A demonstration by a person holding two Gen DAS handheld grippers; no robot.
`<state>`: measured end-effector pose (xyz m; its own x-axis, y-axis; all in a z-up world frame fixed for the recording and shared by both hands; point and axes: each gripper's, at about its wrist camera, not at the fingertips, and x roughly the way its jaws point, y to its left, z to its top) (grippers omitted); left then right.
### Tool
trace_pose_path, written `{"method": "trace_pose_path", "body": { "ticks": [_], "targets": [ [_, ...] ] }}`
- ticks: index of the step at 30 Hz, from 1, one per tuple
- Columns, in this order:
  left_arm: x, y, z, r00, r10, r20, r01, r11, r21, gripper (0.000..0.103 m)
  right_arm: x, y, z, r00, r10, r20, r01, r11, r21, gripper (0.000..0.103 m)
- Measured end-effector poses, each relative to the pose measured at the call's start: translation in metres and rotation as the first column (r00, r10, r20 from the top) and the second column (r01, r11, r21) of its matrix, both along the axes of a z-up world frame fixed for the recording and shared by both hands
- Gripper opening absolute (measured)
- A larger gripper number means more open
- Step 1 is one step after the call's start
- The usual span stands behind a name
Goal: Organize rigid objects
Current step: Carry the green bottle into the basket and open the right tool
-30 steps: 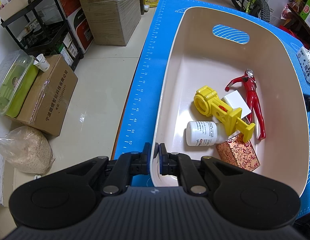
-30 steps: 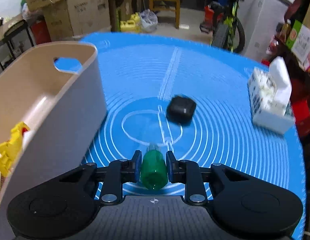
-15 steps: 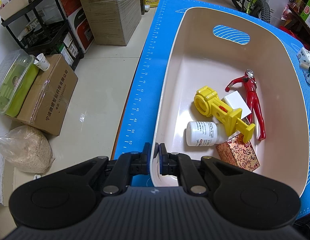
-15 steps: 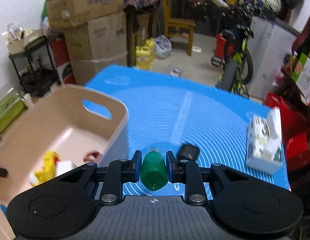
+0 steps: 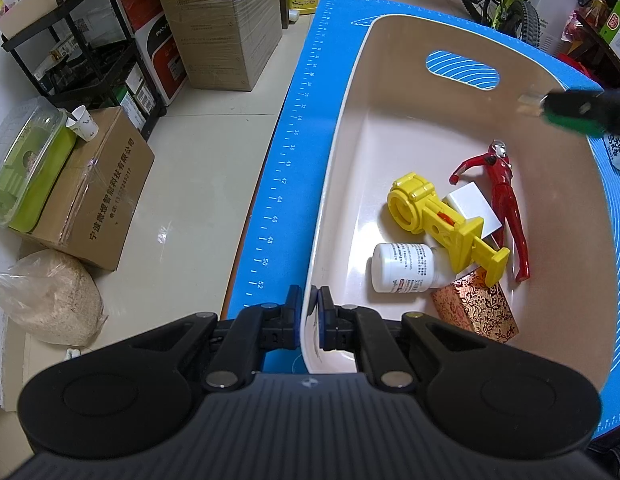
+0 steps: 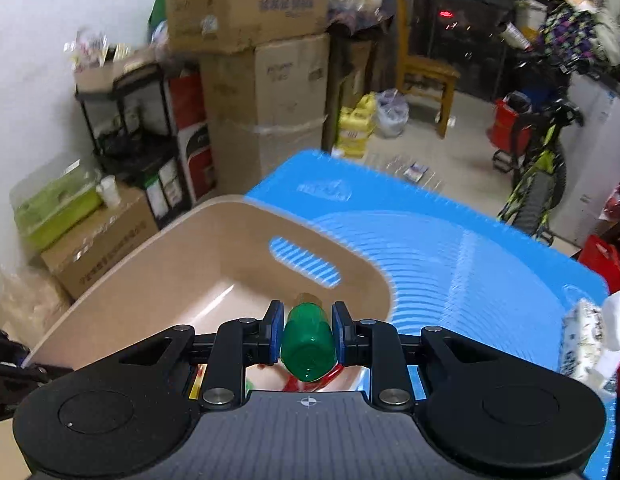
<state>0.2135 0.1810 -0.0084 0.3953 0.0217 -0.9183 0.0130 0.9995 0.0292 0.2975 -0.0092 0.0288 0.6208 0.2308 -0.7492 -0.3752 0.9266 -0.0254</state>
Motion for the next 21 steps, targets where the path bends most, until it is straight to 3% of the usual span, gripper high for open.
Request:
{"method": "trace_pose_path", "body": {
  "ticks": [10,18,19,21],
  "targets": [
    [0.000,0.001,0.000,1.000,0.000,0.000,0.000,1.000,-0.001,0.010,0.006,0.037,-0.053,0.989,0.043,-0.140,-0.060,0.991,-0.120,0.035],
    [0.000,0.000,0.000,1.000,0.001,0.000,-0.001,1.000,0.000,0.010,0.000,0.046,-0.068,0.978,0.052,-0.204,-0.087,0.983,-0.163,0.036],
    [0.000,0.001,0.000,1.000,0.001,-0.001,-0.001,1.000,-0.001,0.010,0.000,0.047,-0.067,0.978,0.048,-0.201,-0.082,0.983,-0.166,0.042],
    [0.000,0.001,0.000,1.000,0.000,-0.001,0.000,1.000,-0.001,0.010,0.000,0.045,-0.067,0.977,0.045,-0.210,-0.077,0.986,-0.147,0.043]
  ]
}}
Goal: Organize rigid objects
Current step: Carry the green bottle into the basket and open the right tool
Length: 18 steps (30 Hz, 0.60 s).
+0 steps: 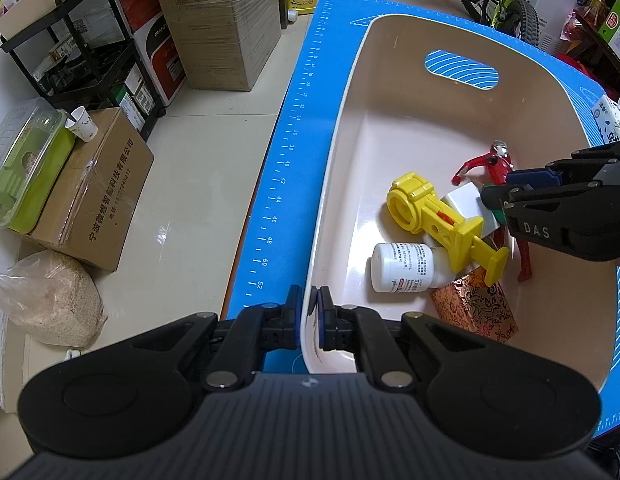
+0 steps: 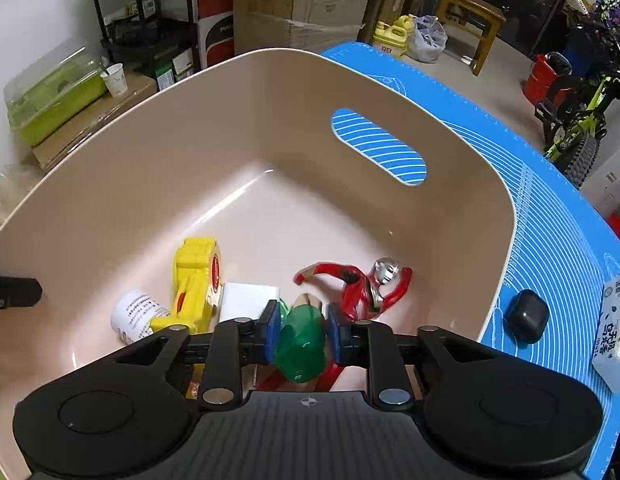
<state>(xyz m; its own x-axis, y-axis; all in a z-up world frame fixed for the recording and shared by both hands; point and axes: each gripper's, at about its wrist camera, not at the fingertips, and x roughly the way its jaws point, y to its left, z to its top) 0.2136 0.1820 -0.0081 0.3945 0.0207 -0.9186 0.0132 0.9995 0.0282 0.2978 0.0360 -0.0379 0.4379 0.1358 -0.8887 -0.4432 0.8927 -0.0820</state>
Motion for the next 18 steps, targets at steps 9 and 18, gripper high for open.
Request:
{"method": "trace_pose_path", "body": {
  "ticks": [9,18],
  "targets": [
    [0.000,0.000,0.000,1.000,0.001,-0.001,-0.001,1.000,-0.002,0.010,-0.002,-0.010,0.036,0.996,-0.012,0.086,0.005,0.996,0.084,0.067],
    [0.000,0.000,0.001,1.000,-0.001,-0.002,0.001,1.000,-0.002,0.010,0.012,-0.083,0.091,0.973,-0.153,0.172,0.117,0.972,0.203,0.079]
  ]
}}
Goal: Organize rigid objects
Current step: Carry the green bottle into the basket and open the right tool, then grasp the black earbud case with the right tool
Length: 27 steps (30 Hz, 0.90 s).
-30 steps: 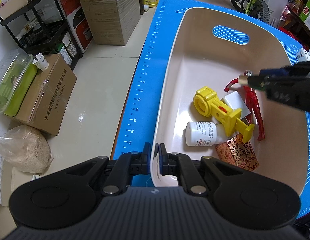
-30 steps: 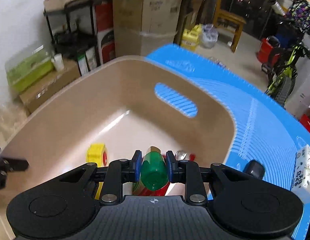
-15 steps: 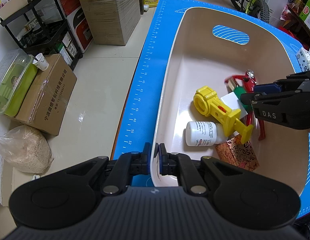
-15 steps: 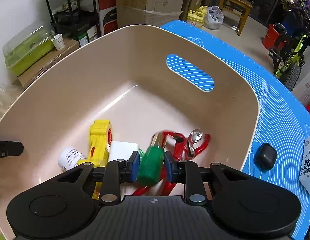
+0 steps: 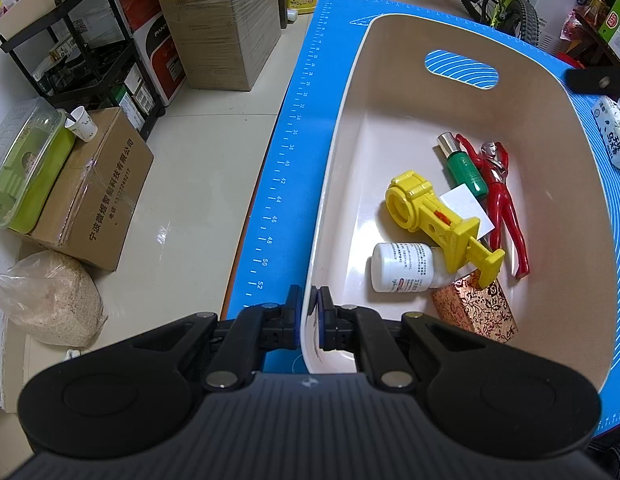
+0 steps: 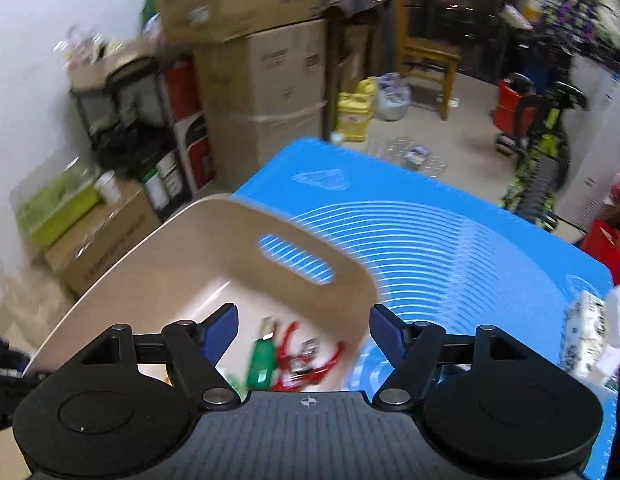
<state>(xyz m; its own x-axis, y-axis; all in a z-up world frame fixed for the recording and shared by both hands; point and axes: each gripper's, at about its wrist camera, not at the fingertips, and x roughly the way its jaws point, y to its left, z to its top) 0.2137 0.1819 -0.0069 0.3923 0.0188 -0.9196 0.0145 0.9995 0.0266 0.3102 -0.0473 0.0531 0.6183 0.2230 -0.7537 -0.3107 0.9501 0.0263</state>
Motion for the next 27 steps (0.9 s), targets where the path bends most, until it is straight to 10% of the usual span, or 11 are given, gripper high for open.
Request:
{"method": "trace_pose_path", "body": {
  "ticks": [14,27],
  "targets": [
    [0.002,0.002,0.000,1.000,-0.007,-0.009,0.007,1.000,-0.001,0.010,0.045,-0.111,-0.067,0.966,-0.244,-0.083,0.241,0.970,-0.040,0.080],
    [0.007,0.004,-0.002,1.000,-0.013,-0.019,0.013,1.000,-0.011,0.009,0.078,-0.120,-0.152,0.940,-0.317,-0.128,0.312,0.948,-0.055,0.079]
  ]
}}
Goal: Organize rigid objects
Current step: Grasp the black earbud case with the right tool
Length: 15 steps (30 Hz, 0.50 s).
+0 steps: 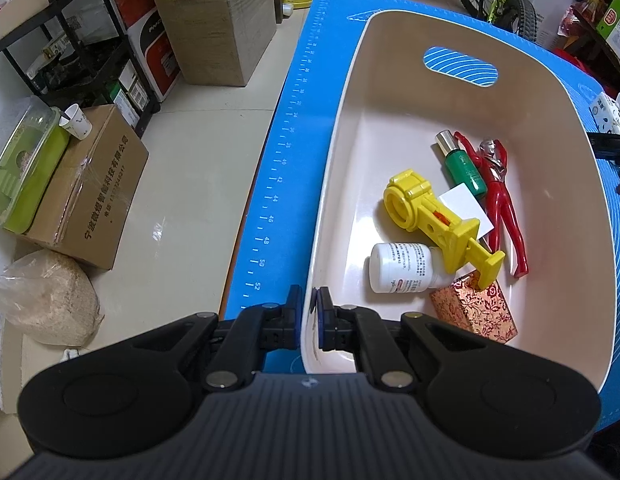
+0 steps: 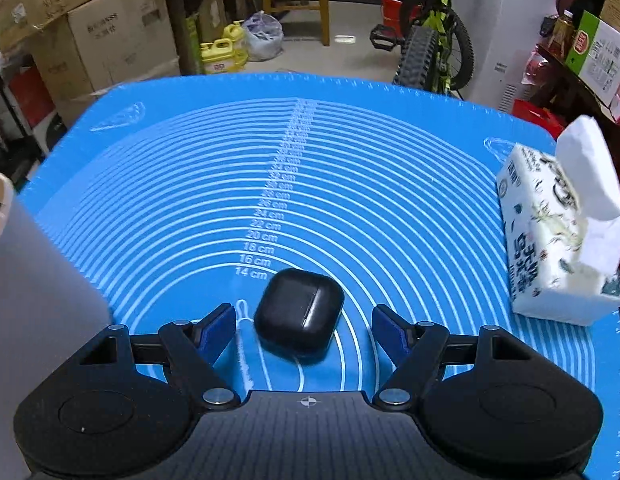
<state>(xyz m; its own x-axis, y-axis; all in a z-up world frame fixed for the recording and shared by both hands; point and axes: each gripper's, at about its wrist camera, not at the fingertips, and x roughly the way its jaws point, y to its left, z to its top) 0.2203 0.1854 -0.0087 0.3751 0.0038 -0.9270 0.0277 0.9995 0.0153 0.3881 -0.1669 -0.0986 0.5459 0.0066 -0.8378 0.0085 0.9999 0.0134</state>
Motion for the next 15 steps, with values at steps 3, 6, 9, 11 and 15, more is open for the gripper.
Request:
{"method": "trace_pose_path", "body": {
  "ticks": [3,6,9,11,15],
  "targets": [
    [0.000,0.000,0.000,1.000,-0.001,-0.001,0.001,1.000,-0.002,0.009,-0.001,0.004,-0.006,0.999,-0.011,0.046,0.012,1.000,-0.015,0.077],
    [0.000,0.000,0.000,1.000,-0.003,0.001,0.003,1.000,0.003,0.010,-0.005,0.008,-0.010,0.995,-0.025,0.100,0.027,0.999,-0.019,0.073],
    [0.000,0.000,-0.001,1.000,-0.005,0.001,0.005,1.000,0.007,0.010,-0.014,0.014,-0.013,0.990,-0.016,0.143,0.017,1.000,-0.010,0.059],
    [0.000,-0.001,-0.001,1.000,-0.004,0.001,0.004,1.000,0.007,0.010,-0.015,0.019,-0.013,0.988,0.002,0.153,0.002,1.000,-0.026,0.052],
    [-0.001,-0.001,-0.001,1.000,0.001,0.003,-0.001,1.000,0.011,0.010,-0.018,0.020,-0.010,0.989,0.003,0.151,0.002,1.000,-0.029,0.050]
  ]
}}
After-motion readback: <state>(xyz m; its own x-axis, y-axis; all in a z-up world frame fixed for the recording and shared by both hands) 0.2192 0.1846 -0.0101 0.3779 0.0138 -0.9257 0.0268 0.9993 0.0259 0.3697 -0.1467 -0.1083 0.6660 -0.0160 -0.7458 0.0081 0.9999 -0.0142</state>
